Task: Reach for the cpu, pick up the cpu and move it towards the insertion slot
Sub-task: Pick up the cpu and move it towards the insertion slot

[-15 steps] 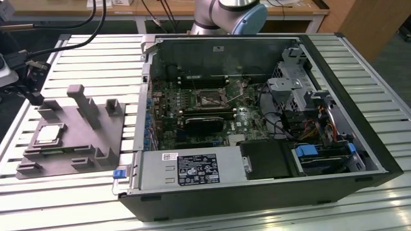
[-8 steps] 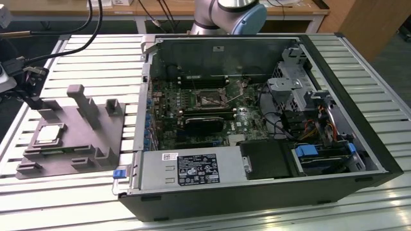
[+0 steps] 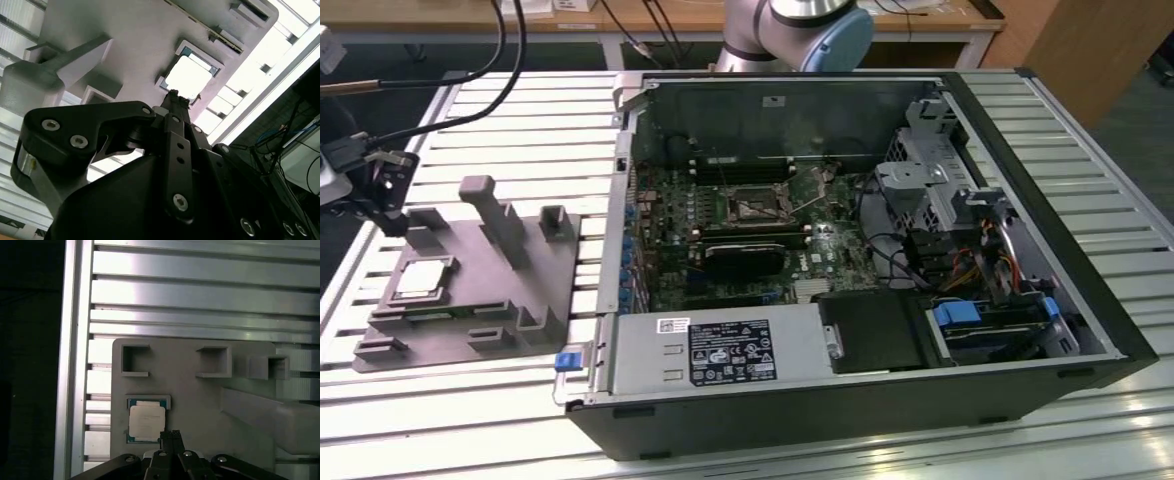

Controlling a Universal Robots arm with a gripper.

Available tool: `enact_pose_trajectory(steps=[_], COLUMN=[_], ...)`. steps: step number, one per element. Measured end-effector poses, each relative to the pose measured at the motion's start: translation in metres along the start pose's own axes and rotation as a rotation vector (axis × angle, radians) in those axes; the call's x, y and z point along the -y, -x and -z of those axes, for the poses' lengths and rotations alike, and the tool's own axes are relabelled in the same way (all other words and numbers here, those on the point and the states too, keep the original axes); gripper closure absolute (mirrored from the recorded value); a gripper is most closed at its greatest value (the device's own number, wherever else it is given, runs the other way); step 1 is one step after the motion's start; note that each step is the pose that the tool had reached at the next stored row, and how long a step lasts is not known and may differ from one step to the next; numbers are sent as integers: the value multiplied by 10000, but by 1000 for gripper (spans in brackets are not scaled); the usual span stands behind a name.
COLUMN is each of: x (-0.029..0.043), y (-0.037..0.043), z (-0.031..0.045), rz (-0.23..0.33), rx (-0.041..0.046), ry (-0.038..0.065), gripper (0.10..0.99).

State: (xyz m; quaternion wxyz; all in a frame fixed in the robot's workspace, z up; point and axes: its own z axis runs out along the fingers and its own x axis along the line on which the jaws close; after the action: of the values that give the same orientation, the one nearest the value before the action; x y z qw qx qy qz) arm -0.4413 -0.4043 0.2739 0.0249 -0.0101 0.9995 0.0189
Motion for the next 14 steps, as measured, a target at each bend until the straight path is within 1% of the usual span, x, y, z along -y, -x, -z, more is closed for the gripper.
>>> enact_pose_trajectory(steps=[5, 14], x=[3, 9], y=[-42, -82], z=[-86, -248], rz=[2, 2], rx=[22, 25], ry=[-2, -1], gripper=[980, 980])
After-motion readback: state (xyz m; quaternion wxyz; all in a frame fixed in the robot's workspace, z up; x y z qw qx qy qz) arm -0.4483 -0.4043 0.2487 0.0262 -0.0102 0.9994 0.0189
